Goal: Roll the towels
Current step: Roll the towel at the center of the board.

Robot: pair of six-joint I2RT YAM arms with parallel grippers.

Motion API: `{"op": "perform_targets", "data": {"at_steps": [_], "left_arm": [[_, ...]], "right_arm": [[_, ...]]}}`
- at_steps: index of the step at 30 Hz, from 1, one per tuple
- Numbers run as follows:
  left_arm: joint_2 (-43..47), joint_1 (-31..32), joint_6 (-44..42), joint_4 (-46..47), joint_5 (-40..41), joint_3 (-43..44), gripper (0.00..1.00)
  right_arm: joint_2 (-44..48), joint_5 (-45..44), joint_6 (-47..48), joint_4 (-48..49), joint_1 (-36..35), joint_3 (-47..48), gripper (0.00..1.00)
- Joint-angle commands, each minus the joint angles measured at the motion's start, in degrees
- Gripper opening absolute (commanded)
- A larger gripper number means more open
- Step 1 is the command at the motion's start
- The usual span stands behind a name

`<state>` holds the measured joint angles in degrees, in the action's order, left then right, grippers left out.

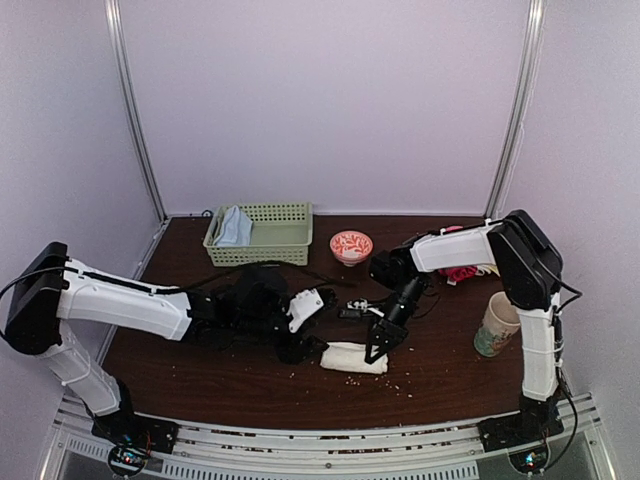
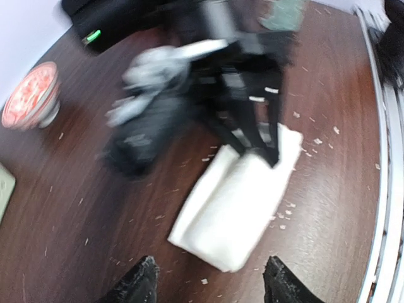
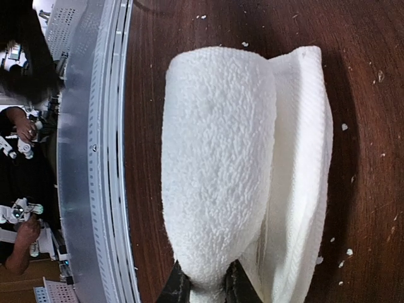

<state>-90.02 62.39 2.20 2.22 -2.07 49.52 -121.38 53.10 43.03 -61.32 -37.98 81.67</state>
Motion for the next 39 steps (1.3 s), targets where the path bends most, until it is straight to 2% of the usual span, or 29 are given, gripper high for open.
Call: {"op": "perform_targets", "data": {"at_steps": [1,8,19,23,27,29,31,34,39], "left_arm": [[-4.9,6.0,-12.4,1.0,10.4,4.1,0.59],[-15.8,8.5,-20.4,-4.5,9.6,13.2,0.58],[-22.9,9.1,-25.9,-5.5,13.9,16.8,0.55],[-24.4,9.1,-25.9,-6.0,14.0,17.6,0.52],[-26.5,9.1,-25.4,-7.8,14.4,19.7,0.43],[-27.7,9.1,-25.3,-9.0,14.2,20.8,0.35],[-28.4,9.1,-25.2,-10.5,13.1,21.5,0.29],[-28.8,9.1,-24.6,-12.9,11.2,22.1,0.20],[-28.9,9.0,-22.1,-20.0,8.2,23.7,0.12]], "right_arm": [[-5.6,-1.9,1.6,-6.9,0.6,-0.1,0.06],[-7.4,-1.6,1.4,-7.2,0.8,0.8,0.06],[-9.4,0.6,4.1,-11.0,0.9,3.5,0.06],[-9.1,1.2,4.6,-12.1,0.9,4.2,0.07],[-8.2,1.5,4.9,-13.0,0.9,4.8,0.08],[-7.5,1.7,4.8,-13.2,0.9,4.9,0.12],[-6.2,2.1,7.9,-15.2,1.0,4.9,0.24],[-2.1,1.5,9.7,-16.4,1.3,5.0,0.34],[6.1,-2.4,5.5,-16.5,4.0,9.4,0.41]]}}
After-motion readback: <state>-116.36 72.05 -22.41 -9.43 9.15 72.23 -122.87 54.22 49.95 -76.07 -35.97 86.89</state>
